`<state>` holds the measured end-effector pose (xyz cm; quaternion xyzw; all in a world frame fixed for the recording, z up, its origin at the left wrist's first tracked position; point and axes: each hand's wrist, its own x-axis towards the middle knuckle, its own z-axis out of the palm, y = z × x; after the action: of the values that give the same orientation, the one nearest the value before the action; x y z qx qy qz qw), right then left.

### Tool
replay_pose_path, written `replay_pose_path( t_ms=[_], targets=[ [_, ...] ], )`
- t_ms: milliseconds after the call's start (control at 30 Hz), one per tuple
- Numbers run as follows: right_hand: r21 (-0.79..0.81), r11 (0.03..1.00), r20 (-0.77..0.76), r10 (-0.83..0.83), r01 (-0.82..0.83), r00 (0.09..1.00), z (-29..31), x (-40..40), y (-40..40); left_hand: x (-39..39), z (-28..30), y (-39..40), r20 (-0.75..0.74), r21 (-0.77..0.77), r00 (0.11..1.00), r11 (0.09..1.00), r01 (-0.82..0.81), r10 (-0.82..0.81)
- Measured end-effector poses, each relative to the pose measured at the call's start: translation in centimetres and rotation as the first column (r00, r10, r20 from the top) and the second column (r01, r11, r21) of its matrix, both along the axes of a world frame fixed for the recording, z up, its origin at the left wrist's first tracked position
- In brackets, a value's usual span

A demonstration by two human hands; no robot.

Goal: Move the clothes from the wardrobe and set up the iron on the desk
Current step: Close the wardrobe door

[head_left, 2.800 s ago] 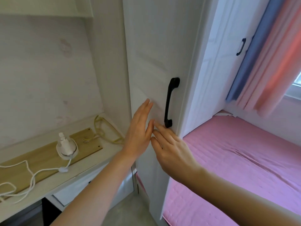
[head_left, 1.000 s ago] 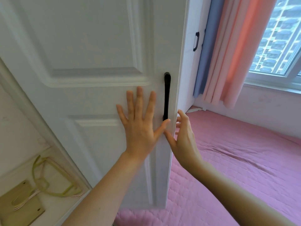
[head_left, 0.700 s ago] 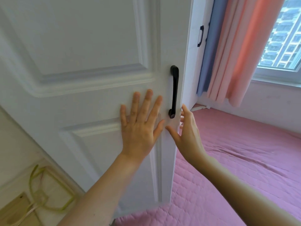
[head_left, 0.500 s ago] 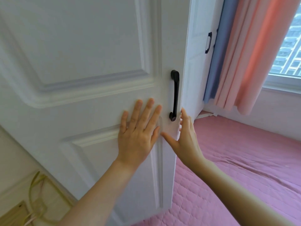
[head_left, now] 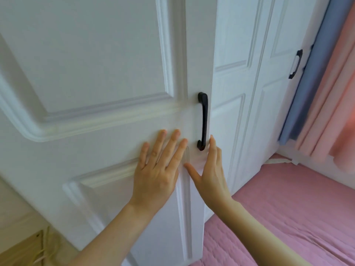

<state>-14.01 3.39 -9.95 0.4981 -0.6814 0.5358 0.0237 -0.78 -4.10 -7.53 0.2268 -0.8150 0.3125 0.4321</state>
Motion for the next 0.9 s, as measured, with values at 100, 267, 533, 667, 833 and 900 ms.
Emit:
replay_pose_path(
  t_ms=[100, 267, 533, 667, 833, 900],
  targets=[
    [-0.011, 1.0, -0.039, -0.009, 0.008, 0.999, -0.3, 0.1, -1.2, 1.3, 0.1, -1.0, 0.052, -0.042, 0.997, 0.998, -0.056, 0.058],
    [-0.025, 0.995, -0.221, -0.097, 0.093, 0.97, -1.1, 0.3, -3.0, 3.0, -0.1, -2.6, 0.056, -0.104, 0.981, 0.978, -0.18, 0.186],
    [0.056, 0.993, -0.497, -0.061, 0.103, 0.866, -3.6, 0.6, -5.5, 2.7, -0.2, -4.5, 0.087, -0.166, 0.951, 0.946, -0.279, 0.296],
    [0.077, 0.996, -0.482, -0.009, 0.053, 0.876, -3.7, 0.5, -7.5, 2.6, -0.1, -5.4, 0.087, -0.191, 0.945, 0.936, -0.296, 0.317],
    [0.047, 0.998, -0.495, -0.003, 0.031, 0.869, -4.5, 0.1, -10.0, 2.5, -0.3, -6.4, 0.088, -0.231, 0.937, 0.922, -0.312, 0.339],
    [0.034, 0.999, -0.507, -0.014, 0.036, 0.862, -4.7, -0.1, -10.6, 2.4, -0.4, -6.7, 0.088, -0.248, 0.933, 0.915, -0.319, 0.349]
  ],
)
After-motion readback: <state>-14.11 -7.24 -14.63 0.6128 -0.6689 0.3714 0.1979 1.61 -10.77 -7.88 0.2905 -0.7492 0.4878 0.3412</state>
